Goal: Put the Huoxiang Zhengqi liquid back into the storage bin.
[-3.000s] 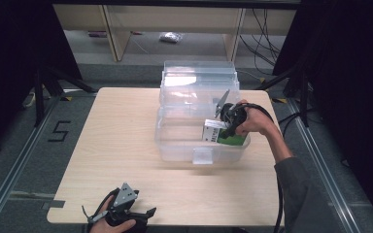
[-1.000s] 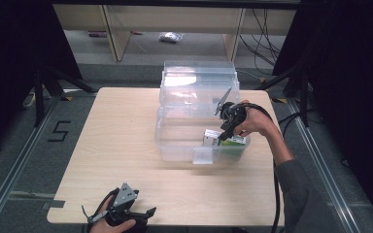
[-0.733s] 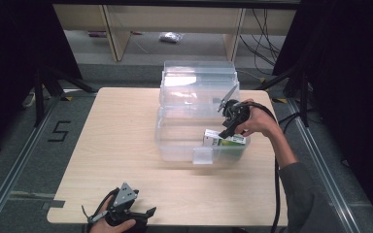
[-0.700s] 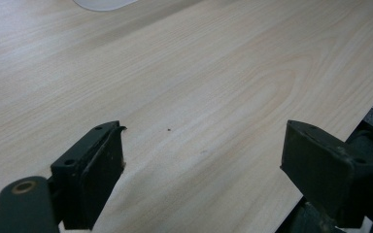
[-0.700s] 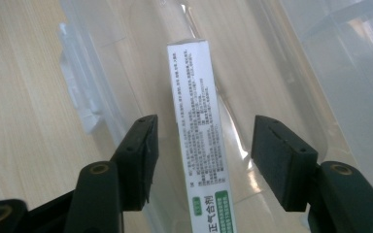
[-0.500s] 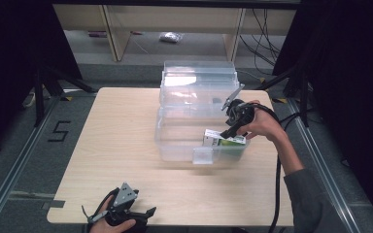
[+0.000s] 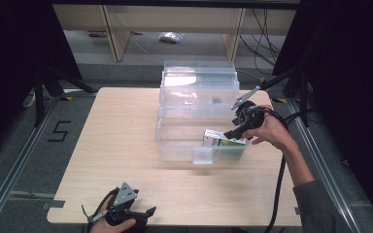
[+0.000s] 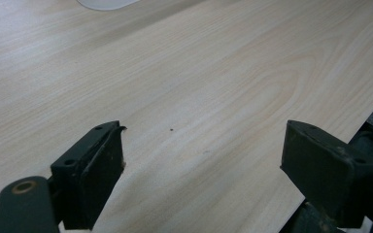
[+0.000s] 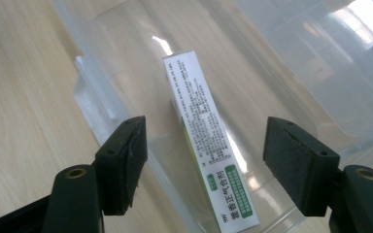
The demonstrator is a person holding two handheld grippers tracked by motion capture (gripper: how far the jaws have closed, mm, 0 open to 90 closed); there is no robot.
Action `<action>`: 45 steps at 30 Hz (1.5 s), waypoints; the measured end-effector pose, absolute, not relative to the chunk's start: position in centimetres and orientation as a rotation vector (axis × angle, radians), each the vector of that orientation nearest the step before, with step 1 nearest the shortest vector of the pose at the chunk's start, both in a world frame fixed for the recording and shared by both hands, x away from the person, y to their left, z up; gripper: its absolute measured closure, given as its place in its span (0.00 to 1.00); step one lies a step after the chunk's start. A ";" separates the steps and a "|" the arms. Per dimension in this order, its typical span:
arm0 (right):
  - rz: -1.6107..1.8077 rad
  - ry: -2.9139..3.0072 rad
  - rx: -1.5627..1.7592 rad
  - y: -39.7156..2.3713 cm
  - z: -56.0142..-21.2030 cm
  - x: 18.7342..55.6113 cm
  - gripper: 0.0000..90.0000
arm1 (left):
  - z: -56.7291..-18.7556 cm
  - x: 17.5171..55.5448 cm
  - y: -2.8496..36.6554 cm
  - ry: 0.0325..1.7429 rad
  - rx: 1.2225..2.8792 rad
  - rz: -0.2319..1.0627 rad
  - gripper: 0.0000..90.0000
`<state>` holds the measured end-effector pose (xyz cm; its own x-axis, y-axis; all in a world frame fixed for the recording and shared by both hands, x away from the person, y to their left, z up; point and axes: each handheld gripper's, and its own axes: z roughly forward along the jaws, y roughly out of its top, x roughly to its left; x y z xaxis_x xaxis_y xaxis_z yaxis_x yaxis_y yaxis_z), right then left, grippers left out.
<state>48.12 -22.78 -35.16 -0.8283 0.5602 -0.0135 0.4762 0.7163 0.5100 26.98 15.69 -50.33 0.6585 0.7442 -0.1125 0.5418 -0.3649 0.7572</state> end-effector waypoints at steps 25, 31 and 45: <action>0.964 2.600 0.933 -24.0 -36.4 43.8 0.32 | -50.2 27.0 15.7 1.002 2.075 0.308 0.16; 1.017 2.589 0.939 -24.1 -36.9 43.1 0.31 | -50.2 27.0 15.7 1.001 2.076 0.308 0.16; 1.072 2.527 1.000 -24.0 -37.3 41.5 0.30 | -50.2 27.0 15.7 1.003 2.074 0.308 0.16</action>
<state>41.55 -24.04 -37.27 -0.7445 0.6650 0.0596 0.5050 0.5025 0.7017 27.03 15.70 -50.22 0.6570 0.7450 -0.1152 0.5516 -0.3710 0.7471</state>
